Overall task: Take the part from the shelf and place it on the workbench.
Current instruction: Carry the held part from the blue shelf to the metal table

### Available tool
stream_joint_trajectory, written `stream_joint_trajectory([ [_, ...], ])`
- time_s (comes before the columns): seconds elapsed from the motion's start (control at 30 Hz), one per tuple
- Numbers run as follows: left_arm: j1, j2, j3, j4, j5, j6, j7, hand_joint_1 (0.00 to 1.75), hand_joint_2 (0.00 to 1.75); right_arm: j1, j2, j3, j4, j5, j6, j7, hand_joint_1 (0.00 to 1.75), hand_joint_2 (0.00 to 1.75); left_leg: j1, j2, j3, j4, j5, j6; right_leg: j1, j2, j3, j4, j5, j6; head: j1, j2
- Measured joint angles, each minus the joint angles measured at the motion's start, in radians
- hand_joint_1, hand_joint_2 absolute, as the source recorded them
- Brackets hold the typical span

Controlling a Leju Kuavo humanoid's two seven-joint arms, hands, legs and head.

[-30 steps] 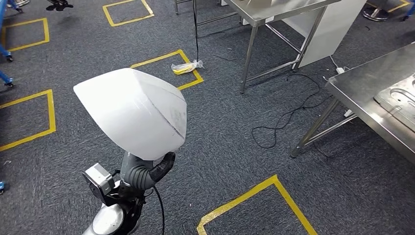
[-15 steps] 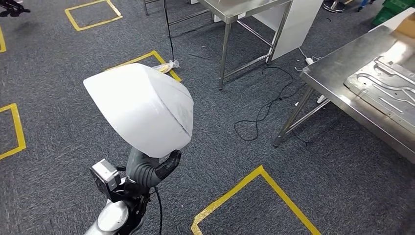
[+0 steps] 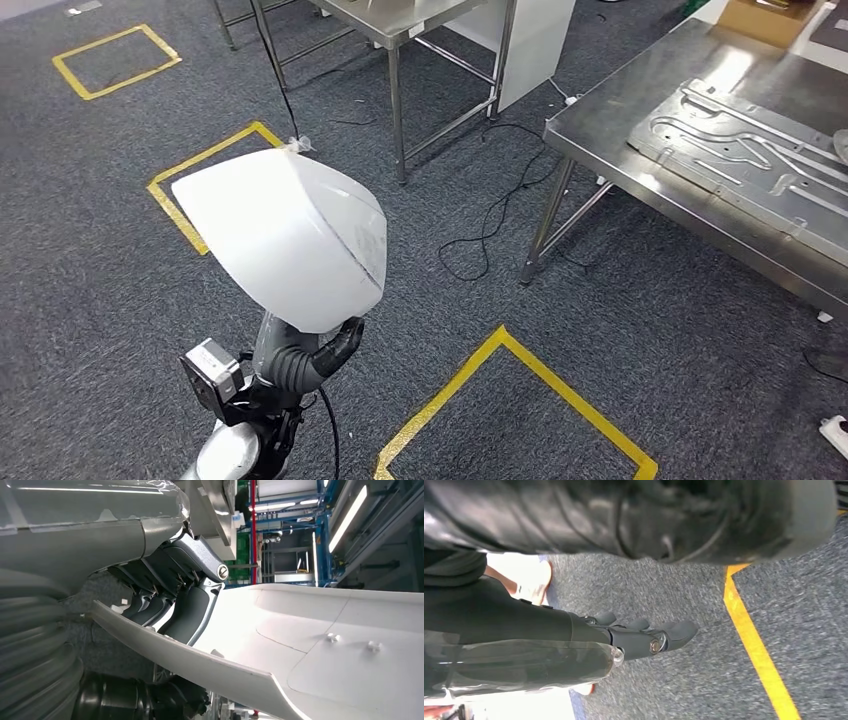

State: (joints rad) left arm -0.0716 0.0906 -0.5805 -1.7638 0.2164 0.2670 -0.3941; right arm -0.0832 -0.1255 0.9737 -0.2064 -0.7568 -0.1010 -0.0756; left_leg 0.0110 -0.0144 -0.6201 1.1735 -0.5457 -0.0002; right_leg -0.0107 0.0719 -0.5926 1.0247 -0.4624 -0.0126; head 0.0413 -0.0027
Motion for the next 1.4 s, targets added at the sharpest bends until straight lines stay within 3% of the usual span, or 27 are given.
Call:
stream_joint_trajectory([
  [0.07,0.008,0.002,0.008,-0.002,-0.003,0.007,-0.006,1.75,1.75,-0.003,0.0,0.004,0.0,0.004,0.001,0.001,0.0,0.0,0.001,-0.042,0.045,-0.114,0.048,0.01,0.001,0.022,-0.005,0.006,-0.002,0.006,0.0,0.0],
  [0.1,0.013,0.003,0.012,-0.005,-0.005,0.011,-0.009,1.75,1.75,-0.004,0.0,0.005,0.0,0.005,0.001,0.001,0.0,0.0,0.0,-0.056,0.056,-0.141,0.053,0.014,-0.001,0.032,-0.01,0.008,-0.001,0.012,0.0,0.0],
  [0.13,0.019,0.005,0.015,-0.008,-0.008,0.015,-0.012,1.75,1.75,-0.004,0.0,0.006,0.0,0.007,0.0,0.001,0.0,0.0,-0.002,-0.057,0.059,-0.148,0.051,0.018,-0.003,0.043,-0.013,0.008,0.0,0.019,0.0,0.0],
  [0.2,0.028,0.008,0.022,-0.018,-0.014,0.027,-0.018,1.75,1.75,0.002,-0.002,0.009,0.0,0.018,-0.004,-0.003,0.0,0.0,-0.001,-0.036,0.064,-0.158,0.056,0.028,-0.006,0.053,-0.017,0.007,0.003,0.031,0.0,0.0],
  [0.27,0.038,0.009,0.033,-0.03,-0.024,0.047,-0.026,1.75,1.75,0.011,-0.004,0.02,0.0,0.038,-0.011,-0.019,0.0,0.0,0.005,-0.012,0.073,-0.171,0.062,0.039,-0.002,0.012,-0.033,0.043,-0.021,0.041,0.003,0.0],
  [0.33,0.061,0.011,0.049,-0.042,-0.034,0.064,-0.034,1.75,1.75,0.022,-0.004,0.034,-0.001,0.055,-0.022,-0.042,0.0,0.0,0.004,0.014,0.078,-0.176,0.061,0.046,-0.002,-0.043,-0.084,0.151,-0.079,0.049,0.006,0.0],
  [0.4,0.088,0.015,0.065,-0.053,-0.044,0.073,-0.04,1.75,1.75,0.037,-0.004,0.048,-0.002,0.067,-0.032,-0.06,0.0,0.0,0.002,0.039,0.08,-0.176,0.057,0.049,-0.008,-0.061,-0.134,0.251,-0.114,0.055,0.006,0.0],
  [0.43,0.098,0.016,0.072,-0.058,-0.048,0.076,-0.043,1.75,1.75,0.045,-0.005,0.054,-0.003,0.071,-0.035,-0.065,0.0,0.0,0.003,0.049,0.081,-0.176,0.055,0.048,-0.011,-0.066,-0.136,0.255,-0.106,0.058,0.005,0.0],
  [0.47,0.105,0.017,0.077,-0.063,-0.052,0.079,-0.045,1.75,1.75,0.053,-0.007,0.059,-0.004,0.076,-0.038,-0.068,0.0,0.0,0.003,0.058,0.083,-0.175,0.052,0.046,-0.014,-0.072,-0.12,0.226,-0.082,0.06,0.006,0.0],
  [0.53,0.116,0.018,0.089,-0.075,-0.057,0.084,-0.048,1.75,1.75,0.062,-0.01,0.069,-0.01,0.083,-0.043,-0.073,0.0,0.0,0.001,0.077,0.09,-0.171,0.043,0.037,-0.015,-0.11,-0.054,0.102,-0.024,0.06,0.006,0.0],
  [0.6,0.125,0.019,0.101,-0.086,-0.062,0.084,-0.048,1.75,1.75,0.065,-0.014,0.077,-0.021,0.087,-0.051,-0.074,0.0,0.0,-0.004,0.096,0.096,-0.167,0.032,0.024,-0.008,-0.139,-0.012,0.019,-0.001,0.05,0.004,0.0],
  [0.63,0.128,0.02,0.105,-0.089,-0.064,0.084,-0.048,1.75,1.75,0.068,-0.015,0.08,-0.029,0.087,-0.056,-0.074,0.0,0.0,-0.007,0.106,0.1,-0.167,0.028,0.019,-0.003,-0.14,-0.008,0.008,-0.004,0.044,0.003,0.0],
  [0.7,0.131,0.02,0.109,-0.094,-0.067,0.082,-0.047,1.75,1.75,0.076,-0.021,0.083,-0.049,0.086,-0.068,-0.074,0.0,0.0,-0.005,0.12,0.11,-0.169,0.021,0.008,-0.003,-0.117,-0.008,0.005,-0.003,0.031,0.002,0.0],
  [0.77,0.131,0.02,0.113,-0.098,-0.068,0.078,-0.045,1.75,1.75,0.085,-0.03,0.087,-0.076,0.082,-0.086,-0.068,0.0,0.0,-0.001,0.09,0.102,-0.13,-0.011,-0.003,-0.007,-0.097,-0.002,-0.002,0.0,0.019,0.001,0.0],
  [0.83,0.135,0.02,0.116,-0.1,-0.067,0.07,-0.04,1.75,1.75,0.094,-0.044,0.089,-0.114,0.075,-0.112,-0.049,0.0,0.0,0.0,0.042,0.052,-0.016,-0.073,-0.006,-0.007,-0.079,0.0,-0.004,0.001,0.01,0.0,0.0],
  [0.9,0.141,0.02,0.116,-0.101,-0.066,0.064,-0.035,1.75,1.75,0.105,-0.062,0.091,-0.159,0.067,-0.142,-0.023,0.0,0.0,0.0,0.026,-0.005,0.096,-0.111,-0.005,-0.003,-0.056,-0.001,-0.002,0.0,0.006,0.0,0.0],
  [0.93,0.142,0.02,0.116,-0.101,-0.066,0.063,-0.032,1.75,1.75,0.111,-0.071,0.093,-0.182,0.063,-0.157,-0.01,0.0,0.0,0.0,0.024,-0.015,0.109,-0.103,-0.004,-0.002,-0.043,-0.001,-0.001,0.0,0.005,0.0,0.0],
  [0.97,0.143,0.021,0.116,-0.101,-0.066,0.062,-0.03,1.75,1.75,0.117,-0.082,0.096,-0.207,0.059,-0.173,0.004,0.0,0.0,0.0,0.022,-0.008,0.084,-0.076,-0.002,-0.002,-0.029,0.0,0.001,0.0,0.005,0.0,0.0],
  [1.0,0.143,0.021,0.116,-0.101,-0.065,0.061,-0.027,1.75,1.75,0.122,-0.091,0.099,-0.233,0.054,-0.191,0.019,0.0,0.0,0.001,0.015,0.013,0.027,-0.037,0.001,-0.002,-0.016,0.001,0.003,-0.001,0.006,0.0,0.0],
  [1.07,0.143,0.021,0.116,-0.101,-0.065,0.053,-0.025,1.75,1.75,0.136,-0.11,0.104,-0.297,0.04,-0.241,0.059,0.0,0.0,0.003,-0.021,0.061,-0.094,0.02,0.009,-0.001,0.008,-0.001,0.009,-0.003,0.011,0.0,0.0],
  [1.13,0.144,0.021,0.117,-0.102,-0.065,0.043,-0.022,1.75,1.75,0.152,-0.126,0.106,-0.372,0.026,-0.311,0.108,0.0,0.0,0.002,-0.046,0.078,-0.142,0.03,0.016,-0.002,0.026,-0.008,0.011,-0.001,0.021,0.0,0.0],
  [1.2,0.143,0.02,0.117,-0.103,-0.064,0.035,-0.02,1.75,1.75,0.169,-0.141,0.112,-0.446,0.014,-0.368,0.145,0.0,0.0,0.0,-0.031,0.081,-0.15,0.035,0.028,-0.004,0.038,-0.013,0.009,0.003,0.035,0.0,0.0],
  [1.27,0.14,0.019,0.117,-0.103,-0.064,0.028,-0.017,1.75,1.75,0.18,-0.153,0.122,-0.503,0.002,-0.391,0.158,0.0,0.0,0.003,-0.009,0.088,-0.162,0.043,0.043,-0.002,0.007,-0.026,0.035,-0.014,0.044,0.001,0.0],
  [1.3,0.139,0.019,0.117,-0.103,-0.063,0.025,-0.016,1.75,1.75,0.181,-0.157,0.127,-0.522,-0.005,-0.395,0.158,0.0,0.0,0.004,0.002,0.09,-0.167,0.046,0.049,-0.002,-0.018,-0.045,0.075,-0.038,0.047,0.002,0.0],
  [1.33,0.138,0.019,0.117,-0.103,-0.063,0.023,-0.015,1.75,1.75,0.181,-0.159,0.13,-0.538,-0.013,-0.395,0.155,0.0,0.0,0.003,0.014,0.09,-0.168,0.046,0.052,-0.002,-0.042,-0.073,0.133,-0.069,0.05,0.003,0.0],
  [1.4,0.136,0.018,0.117,-0.103,-0.062,0.016,-0.012,1.75,1.75,0.18,-0.163,0.133,-0.56,-0.033,-0.393,0.14,0.0,0.0,0.0,0.04,0.09,-0.168,0.045,0.054,-0.006,-0.06,-0.129,0.248,-0.116,0.056,0.003,0.0],
])
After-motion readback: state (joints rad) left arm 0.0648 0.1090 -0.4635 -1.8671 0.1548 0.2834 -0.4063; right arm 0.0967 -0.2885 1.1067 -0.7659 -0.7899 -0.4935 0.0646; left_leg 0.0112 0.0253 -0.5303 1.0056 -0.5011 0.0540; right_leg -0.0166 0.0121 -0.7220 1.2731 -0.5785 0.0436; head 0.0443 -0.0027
